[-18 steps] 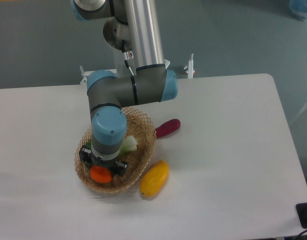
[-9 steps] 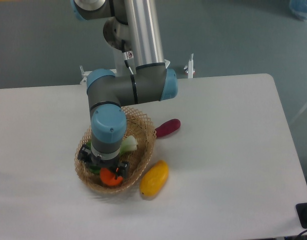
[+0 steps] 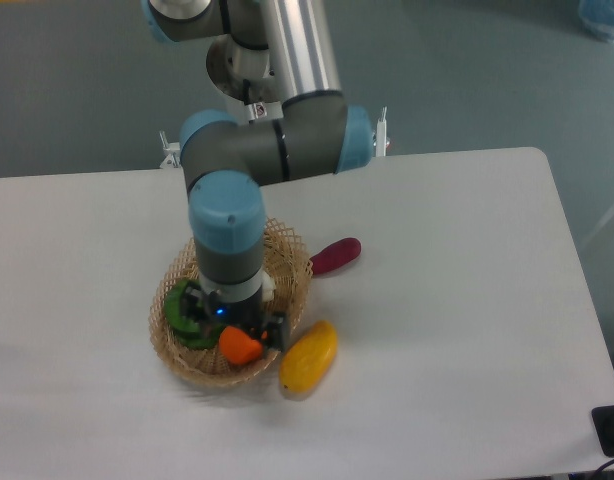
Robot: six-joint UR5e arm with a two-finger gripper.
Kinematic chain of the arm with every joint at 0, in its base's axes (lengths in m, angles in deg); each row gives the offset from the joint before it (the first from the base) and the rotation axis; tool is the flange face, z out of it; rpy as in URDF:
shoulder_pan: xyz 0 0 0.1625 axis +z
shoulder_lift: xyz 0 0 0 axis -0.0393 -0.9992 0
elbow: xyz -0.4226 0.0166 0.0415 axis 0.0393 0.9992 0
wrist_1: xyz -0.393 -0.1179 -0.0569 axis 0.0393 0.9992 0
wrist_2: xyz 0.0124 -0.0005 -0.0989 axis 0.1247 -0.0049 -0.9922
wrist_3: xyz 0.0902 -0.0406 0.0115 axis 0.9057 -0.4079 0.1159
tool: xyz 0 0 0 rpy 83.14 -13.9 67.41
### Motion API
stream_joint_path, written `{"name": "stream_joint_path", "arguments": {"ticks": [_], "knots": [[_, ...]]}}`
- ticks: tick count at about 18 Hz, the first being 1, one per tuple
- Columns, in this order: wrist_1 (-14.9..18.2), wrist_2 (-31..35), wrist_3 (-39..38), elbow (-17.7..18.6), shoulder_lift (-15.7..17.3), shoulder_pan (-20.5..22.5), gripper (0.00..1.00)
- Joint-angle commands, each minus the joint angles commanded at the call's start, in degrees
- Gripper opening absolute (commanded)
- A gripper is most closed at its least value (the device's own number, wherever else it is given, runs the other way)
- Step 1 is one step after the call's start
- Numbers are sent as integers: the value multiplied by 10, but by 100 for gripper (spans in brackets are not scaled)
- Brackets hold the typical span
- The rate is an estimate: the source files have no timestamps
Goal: Place the orange in the basket
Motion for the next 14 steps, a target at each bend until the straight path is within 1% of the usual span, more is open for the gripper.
{"name": "stream_joint_path", "arguments": {"ticks": [1, 2, 4, 5, 7, 8, 11, 12, 14], "knots": [[3, 0, 6, -5, 5, 11, 100], [7, -1, 28, -13, 8, 26, 100], [8, 0, 74, -17, 19, 52, 100], [9, -1, 100, -17, 20, 67, 100], [31, 1, 150, -18, 30, 91, 100], [36, 1, 176, -18, 33, 101, 100], [39, 1, 270, -13, 34, 135, 100], [39, 2, 287, -13, 38, 138, 100], [39, 1, 296, -11, 41, 150, 100]]}}
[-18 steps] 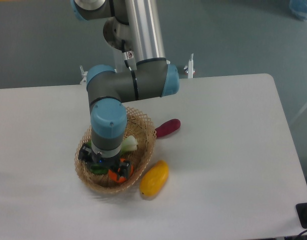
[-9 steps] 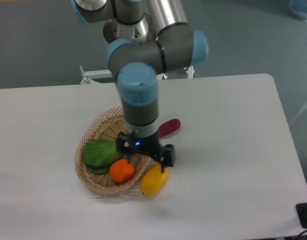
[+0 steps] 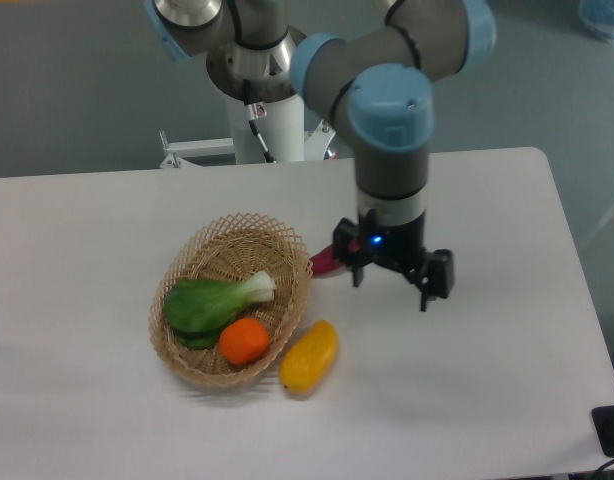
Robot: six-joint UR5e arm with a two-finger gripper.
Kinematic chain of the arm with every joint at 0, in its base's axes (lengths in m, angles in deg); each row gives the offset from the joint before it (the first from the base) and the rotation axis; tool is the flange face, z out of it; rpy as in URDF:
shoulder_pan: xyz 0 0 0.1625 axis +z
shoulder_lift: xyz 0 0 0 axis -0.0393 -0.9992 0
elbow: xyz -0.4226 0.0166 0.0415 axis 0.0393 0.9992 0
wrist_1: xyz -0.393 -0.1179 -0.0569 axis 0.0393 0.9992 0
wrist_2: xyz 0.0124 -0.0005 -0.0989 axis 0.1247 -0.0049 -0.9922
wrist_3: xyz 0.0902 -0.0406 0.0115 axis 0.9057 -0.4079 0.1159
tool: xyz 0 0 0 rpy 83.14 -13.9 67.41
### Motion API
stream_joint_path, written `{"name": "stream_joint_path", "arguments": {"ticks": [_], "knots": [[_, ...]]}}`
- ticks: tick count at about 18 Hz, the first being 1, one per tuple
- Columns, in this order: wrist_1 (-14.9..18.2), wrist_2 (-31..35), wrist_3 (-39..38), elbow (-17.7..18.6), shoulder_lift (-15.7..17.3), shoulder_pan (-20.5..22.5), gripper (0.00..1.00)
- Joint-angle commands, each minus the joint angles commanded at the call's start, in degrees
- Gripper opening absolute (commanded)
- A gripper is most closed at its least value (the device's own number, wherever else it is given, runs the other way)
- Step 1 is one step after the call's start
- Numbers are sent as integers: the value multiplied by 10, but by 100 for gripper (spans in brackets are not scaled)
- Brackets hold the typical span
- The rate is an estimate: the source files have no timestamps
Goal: Place the orange in the basket
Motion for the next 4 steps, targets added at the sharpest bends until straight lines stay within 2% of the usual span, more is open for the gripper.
{"name": "stream_joint_path", "arguments": {"ticks": [4], "knots": [[-1, 0, 1, 1, 4, 4, 100]]}}
